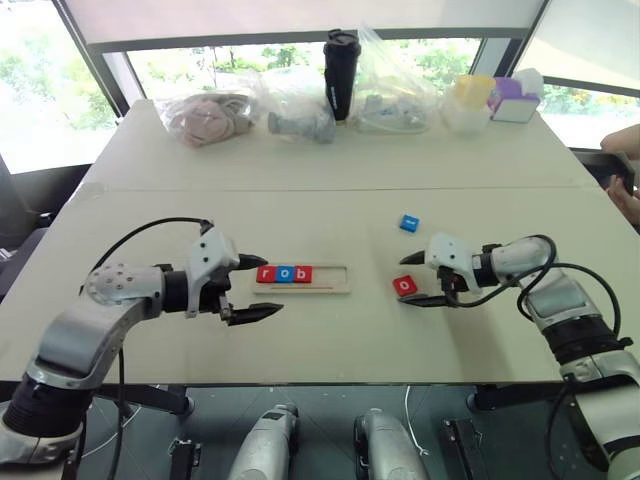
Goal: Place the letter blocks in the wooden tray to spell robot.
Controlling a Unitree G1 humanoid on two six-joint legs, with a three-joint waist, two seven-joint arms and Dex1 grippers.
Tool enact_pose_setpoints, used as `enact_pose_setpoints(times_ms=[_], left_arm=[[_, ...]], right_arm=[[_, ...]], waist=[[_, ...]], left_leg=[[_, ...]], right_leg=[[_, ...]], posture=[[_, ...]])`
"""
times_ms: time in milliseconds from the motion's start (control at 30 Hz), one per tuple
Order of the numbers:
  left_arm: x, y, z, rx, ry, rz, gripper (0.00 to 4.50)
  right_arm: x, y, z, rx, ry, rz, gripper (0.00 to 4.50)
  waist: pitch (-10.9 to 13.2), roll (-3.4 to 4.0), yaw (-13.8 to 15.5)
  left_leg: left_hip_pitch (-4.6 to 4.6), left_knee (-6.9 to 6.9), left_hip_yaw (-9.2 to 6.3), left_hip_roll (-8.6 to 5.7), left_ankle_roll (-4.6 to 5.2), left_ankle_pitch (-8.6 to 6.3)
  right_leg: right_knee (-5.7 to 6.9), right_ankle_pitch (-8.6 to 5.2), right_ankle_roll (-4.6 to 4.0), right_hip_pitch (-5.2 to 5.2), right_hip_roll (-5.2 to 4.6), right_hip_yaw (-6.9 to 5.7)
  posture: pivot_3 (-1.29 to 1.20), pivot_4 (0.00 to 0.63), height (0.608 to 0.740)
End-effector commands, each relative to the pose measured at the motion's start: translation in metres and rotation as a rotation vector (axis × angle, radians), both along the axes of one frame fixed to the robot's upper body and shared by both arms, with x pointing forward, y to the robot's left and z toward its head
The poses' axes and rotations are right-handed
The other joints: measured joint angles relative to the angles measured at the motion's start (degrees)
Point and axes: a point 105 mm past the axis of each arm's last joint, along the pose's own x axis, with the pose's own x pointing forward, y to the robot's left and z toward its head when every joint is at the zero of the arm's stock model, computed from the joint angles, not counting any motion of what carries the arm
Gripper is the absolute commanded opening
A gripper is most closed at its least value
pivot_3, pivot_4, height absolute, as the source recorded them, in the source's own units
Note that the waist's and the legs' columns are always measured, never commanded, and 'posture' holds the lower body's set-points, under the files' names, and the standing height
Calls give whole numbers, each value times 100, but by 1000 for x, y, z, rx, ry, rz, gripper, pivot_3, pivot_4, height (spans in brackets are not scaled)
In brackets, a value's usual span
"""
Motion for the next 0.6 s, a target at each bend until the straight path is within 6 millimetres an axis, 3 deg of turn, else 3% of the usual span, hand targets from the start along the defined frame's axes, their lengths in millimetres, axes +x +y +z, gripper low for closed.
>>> enact_pose_setpoints(times_ms=[33, 67, 100, 333, 467, 600], left_arm=[[-1, 1, 12, -2, -51, 3, 4500], [0, 2, 13, -2, -52, 5, 4500], [0, 2, 13, -1, -53, 7, 4500], [4, 5, 13, 4, -59, 14, 4500], [9, 11, 17, 10, -71, 37, 4500], [12, 19, 20, 7, -77, 61, 4500]], right_arm=[[1, -5, 4, 14, 24, -19, 2078], [1, -3, 7, 34, 32, -24, 1605], [0, -2, 9, 52, 40, -28, 1522], [4, 14, 29, 171, 42, -75, 1522], [12, 58, 51, 275, -24, -82, 1522], [19, 100, 50, 249, -102, -88, 1522]], waist=[[0, 0, -1], [0, 0, -2], [0, 0, -1], [0, 0, -9], [0, 0, -43], [0, 1, -32]], left_leg=[[0, 0, 0, 0, 0, 0], [0, 1, 0, 0, 0, 0], [0, 1, 0, 0, 0, 0], [0, 0, 0, 0, -1, 0], [0, -2, -1, 4, -1, -1], [0, -4, -5, 7, -2, 0]], right_leg=[[0, 0, 0, 0, 0, 0], [0, 0, -1, 0, 0, 0], [1, 1, -1, 0, 0, 0], [2, 1, -2, -3, -2, 1], [8, 1, -2, -9, -3, 5], [18, 2, -4, -19, 1, 6]], posture=[[0, 150, 740], [0, 150, 740], [0, 150, 740], [0, 150, 740], [0, 150, 740], [0, 150, 740]])
